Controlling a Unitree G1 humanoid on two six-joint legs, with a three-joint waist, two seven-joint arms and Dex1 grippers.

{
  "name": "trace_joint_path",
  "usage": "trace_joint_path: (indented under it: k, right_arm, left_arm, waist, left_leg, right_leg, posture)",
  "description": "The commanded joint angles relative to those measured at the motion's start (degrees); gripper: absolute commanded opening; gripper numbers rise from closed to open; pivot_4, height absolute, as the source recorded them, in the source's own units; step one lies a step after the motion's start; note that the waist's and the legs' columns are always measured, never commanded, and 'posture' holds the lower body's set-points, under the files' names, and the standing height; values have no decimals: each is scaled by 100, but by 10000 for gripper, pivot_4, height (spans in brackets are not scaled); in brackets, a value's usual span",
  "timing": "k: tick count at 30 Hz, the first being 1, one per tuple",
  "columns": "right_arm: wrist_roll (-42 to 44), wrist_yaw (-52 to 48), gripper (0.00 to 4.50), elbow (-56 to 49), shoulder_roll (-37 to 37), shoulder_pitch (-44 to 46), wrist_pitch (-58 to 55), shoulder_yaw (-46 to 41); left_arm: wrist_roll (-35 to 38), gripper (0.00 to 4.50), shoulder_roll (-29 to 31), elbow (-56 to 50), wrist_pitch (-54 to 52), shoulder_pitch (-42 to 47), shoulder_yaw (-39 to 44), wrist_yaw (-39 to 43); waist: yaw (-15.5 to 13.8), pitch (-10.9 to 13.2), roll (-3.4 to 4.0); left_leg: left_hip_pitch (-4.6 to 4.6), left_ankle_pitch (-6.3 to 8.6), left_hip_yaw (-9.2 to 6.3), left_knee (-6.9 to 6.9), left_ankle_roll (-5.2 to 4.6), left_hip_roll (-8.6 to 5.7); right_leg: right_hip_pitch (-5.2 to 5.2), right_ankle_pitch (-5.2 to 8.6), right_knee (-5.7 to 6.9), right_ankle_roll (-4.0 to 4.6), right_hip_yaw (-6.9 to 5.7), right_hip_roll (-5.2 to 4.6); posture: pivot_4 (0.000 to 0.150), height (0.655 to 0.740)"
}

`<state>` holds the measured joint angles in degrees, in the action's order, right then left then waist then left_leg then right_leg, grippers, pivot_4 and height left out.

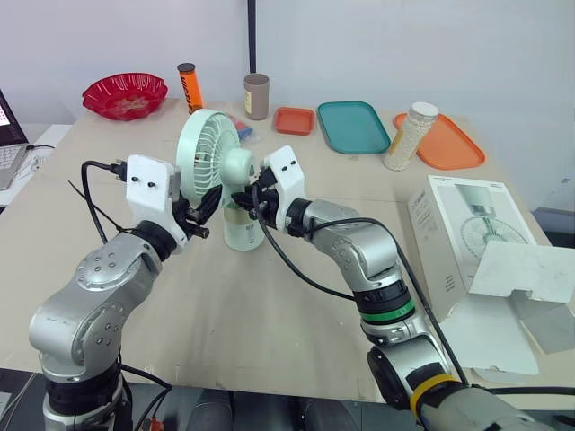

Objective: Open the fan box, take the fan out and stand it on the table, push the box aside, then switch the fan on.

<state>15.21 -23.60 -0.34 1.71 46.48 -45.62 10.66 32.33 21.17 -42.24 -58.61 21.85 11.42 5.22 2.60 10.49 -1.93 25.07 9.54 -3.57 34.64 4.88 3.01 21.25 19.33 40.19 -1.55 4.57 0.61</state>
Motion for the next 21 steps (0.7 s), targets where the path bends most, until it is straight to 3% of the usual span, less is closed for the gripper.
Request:
trace_joint_path:
  k: [1, 9, 11, 12, 15, 21]
  right_arm:
    - [43, 23, 10839, -181, -75, 164, 76, -60]
    - [48, 15, 10839, -249, -50, 115, 39, -46]
    - [54, 11, 10055, -252, -50, 113, 34, -49]
    - [56, 10, 10055, -250, -50, 114, 36, -51]
    - [62, 0, 10055, -250, -33, 107, 27, -58]
    - [55, -25, 10055, -245, 16, 89, 38, -62]
  left_arm:
    - [157, 18995, -21, -303, 143, 54, -115, 141]
    - [116, 18995, 106, -339, 163, -13, -71, 212]
    - [121, 29132, 129, -344, 173, -23, -25, 229]
    - [134, 31121, 124, -338, 166, -23, 1, 222]
    - [166, 42978, 160, -380, 161, -45, 33, 272]
    - [314, 44386, 381, -447, 110, -96, 289, 396]
  waist:
    - [0, 0, 0]
    - [0, 0, 0]
    - [1, 0, 0]
    - [1, 0, 0]
    - [1, 0, 0]
    - [2, 0, 0]
  left_leg:
    - [0, 0, 0, 0, 0, 0]
    - [0, 0, 0, 0, 0, 0]
    - [-1, 0, 0, 0, 0, 0]
    - [-1, 0, 0, 0, 0, 0]
    - [-1, 0, 0, 0, 0, 0]
    - [-2, 0, 0, 0, 0, 1]
  right_leg:
    - [0, 0, 0, 0, 0, 0]
    - [0, 0, 0, 0, 0, 0]
    - [0, 0, 0, 0, 0, 0]
    - [0, 0, 0, 0, 0, 0]
    - [0, 0, 1, 0, 0, 0]
    - [0, 0, 1, 0, 0, 1]
  posture:
    - [1500, 7400]
    - [1500, 7400]
    - [1500, 7400]
    - [1500, 7400]
    - [1500, 7400]
    - [1500, 7400]
